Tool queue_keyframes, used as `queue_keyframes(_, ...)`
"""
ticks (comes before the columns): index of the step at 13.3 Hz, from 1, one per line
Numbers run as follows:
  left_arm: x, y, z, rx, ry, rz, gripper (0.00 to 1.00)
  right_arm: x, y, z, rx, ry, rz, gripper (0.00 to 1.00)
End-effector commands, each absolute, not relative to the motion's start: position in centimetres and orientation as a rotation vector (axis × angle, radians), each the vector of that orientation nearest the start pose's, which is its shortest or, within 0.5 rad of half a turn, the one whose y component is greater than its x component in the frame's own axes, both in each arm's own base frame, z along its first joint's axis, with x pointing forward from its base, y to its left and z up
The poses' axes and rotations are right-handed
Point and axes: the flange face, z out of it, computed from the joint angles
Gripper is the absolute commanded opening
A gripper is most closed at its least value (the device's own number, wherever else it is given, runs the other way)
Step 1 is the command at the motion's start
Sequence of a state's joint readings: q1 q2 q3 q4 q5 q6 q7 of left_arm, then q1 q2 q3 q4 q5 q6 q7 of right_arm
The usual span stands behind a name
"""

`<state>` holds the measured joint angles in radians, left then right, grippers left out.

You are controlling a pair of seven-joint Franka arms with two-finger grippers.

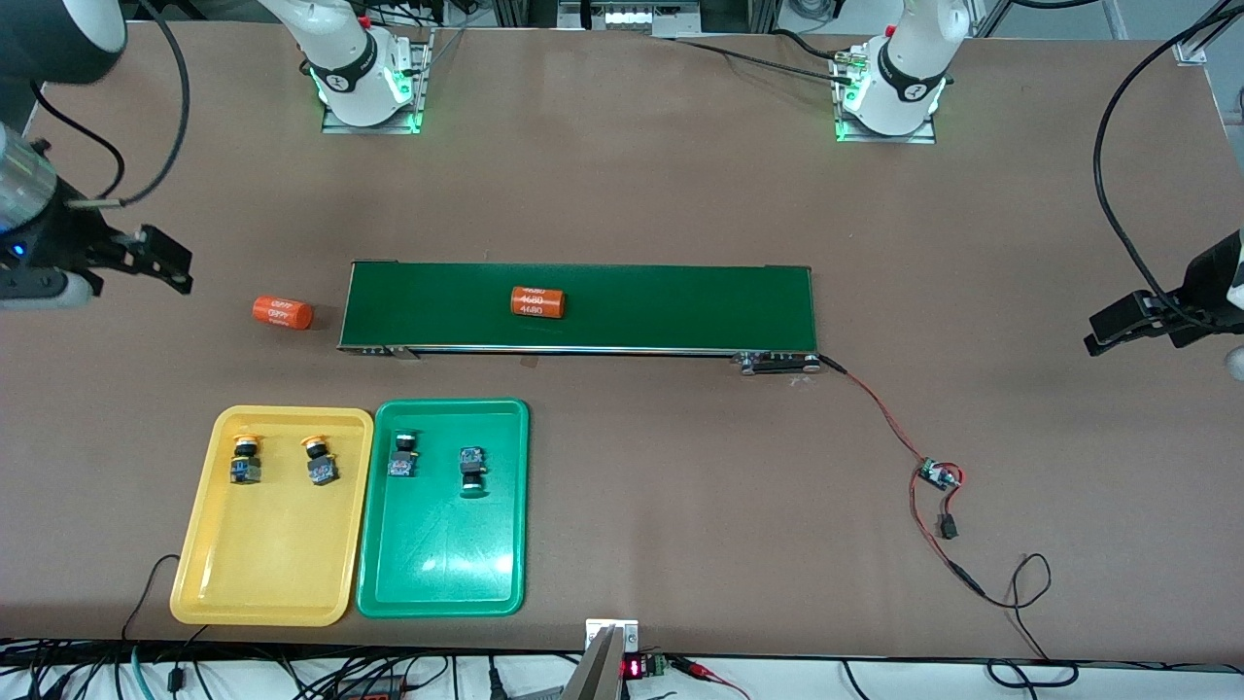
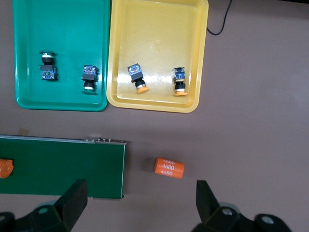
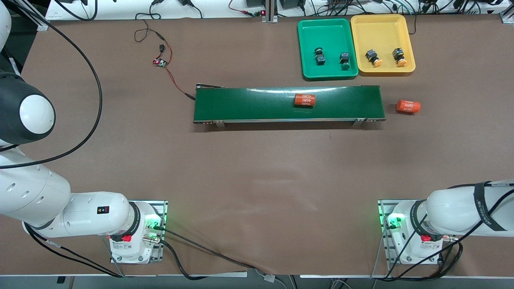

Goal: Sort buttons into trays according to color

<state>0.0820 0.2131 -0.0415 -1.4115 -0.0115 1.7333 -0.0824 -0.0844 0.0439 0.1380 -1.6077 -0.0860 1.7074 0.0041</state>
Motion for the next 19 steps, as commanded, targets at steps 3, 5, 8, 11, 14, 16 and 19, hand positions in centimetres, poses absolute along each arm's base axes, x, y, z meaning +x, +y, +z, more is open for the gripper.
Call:
queue_keyframes(3,62.0,3.7,62.4,-3.160,-0.224,-0.263,1.00,54.6,3.3,58.6,-3.225,-0.096,-0.021,1.00)
queue_keyframes(5,62.0,4.0,62.4,-3.160,-0.231,-0.263,1.00,54.8,3.3,58.5,-3.224,-0.089,-0.018,1.00)
queue_keyframes(8,62.2,3.5,62.3,-3.172,-0.224,-0.266,1.00,55.1,3.5,59.1,-3.221,-0.092,-0.031,1.00)
queue_keyframes(11,62.3,2.7,62.3,-3.162,-0.198,-0.272,1.00,55.2,3.3,59.5,-3.213,-0.080,0.043,1.00)
queue_keyframes(14,62.4,2.6,61.4,-3.165,-0.188,-0.241,1.00,55.4,3.4,59.5,-3.212,-0.039,0.042,1.00)
queue_keyframes(16,62.3,3.0,61.6,-3.165,-0.200,-0.246,1.00,55.4,3.5,59.4,-3.204,0.058,0.042,1.00)
queue_keyframes(19,62.6,3.5,61.3,-3.166,-0.216,-0.248,1.00,55.5,2.2,59.2,-3.209,0.070,0.051,1.00)
